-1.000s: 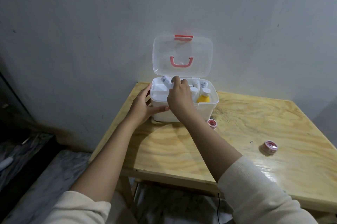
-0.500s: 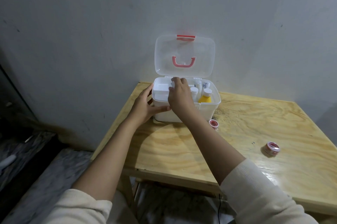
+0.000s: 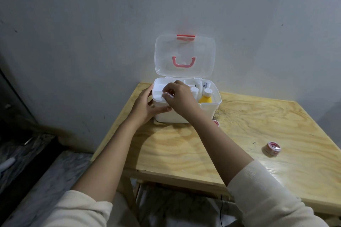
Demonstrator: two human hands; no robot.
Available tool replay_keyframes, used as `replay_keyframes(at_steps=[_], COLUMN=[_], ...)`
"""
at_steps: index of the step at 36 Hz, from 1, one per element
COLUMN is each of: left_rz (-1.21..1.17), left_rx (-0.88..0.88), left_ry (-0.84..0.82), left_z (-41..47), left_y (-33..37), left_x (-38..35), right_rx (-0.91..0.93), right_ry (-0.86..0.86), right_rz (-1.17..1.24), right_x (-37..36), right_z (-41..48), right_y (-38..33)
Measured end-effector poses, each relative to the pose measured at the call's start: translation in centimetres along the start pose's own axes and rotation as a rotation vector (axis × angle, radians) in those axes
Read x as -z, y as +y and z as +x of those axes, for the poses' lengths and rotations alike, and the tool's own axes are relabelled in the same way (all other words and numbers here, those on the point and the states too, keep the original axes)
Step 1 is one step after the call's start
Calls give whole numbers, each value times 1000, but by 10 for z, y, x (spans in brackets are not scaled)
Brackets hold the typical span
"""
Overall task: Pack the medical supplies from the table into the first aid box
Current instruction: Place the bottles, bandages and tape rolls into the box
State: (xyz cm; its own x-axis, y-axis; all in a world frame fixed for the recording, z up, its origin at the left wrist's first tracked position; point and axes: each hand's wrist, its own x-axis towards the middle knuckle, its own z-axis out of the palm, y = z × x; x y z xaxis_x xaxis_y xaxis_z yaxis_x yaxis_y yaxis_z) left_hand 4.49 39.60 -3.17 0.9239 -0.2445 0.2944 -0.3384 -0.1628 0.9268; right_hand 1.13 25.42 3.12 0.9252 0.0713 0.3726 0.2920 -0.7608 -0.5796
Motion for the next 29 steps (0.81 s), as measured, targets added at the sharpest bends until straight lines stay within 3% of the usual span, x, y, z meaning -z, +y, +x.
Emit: replay_keyframes(at_steps=[21,29], left_rz=[9,15], left_rx=[61,56], left_ry=[-14,-20], left_z=[-10,-12], left_y=[5,11], left_x=[-8,-9], right_rx=[-74,-129], right_ry=[-81,47], right_rz=[-62,-133], right_x=[7,4], right_z=[-2,-10], right_y=[-9,-4])
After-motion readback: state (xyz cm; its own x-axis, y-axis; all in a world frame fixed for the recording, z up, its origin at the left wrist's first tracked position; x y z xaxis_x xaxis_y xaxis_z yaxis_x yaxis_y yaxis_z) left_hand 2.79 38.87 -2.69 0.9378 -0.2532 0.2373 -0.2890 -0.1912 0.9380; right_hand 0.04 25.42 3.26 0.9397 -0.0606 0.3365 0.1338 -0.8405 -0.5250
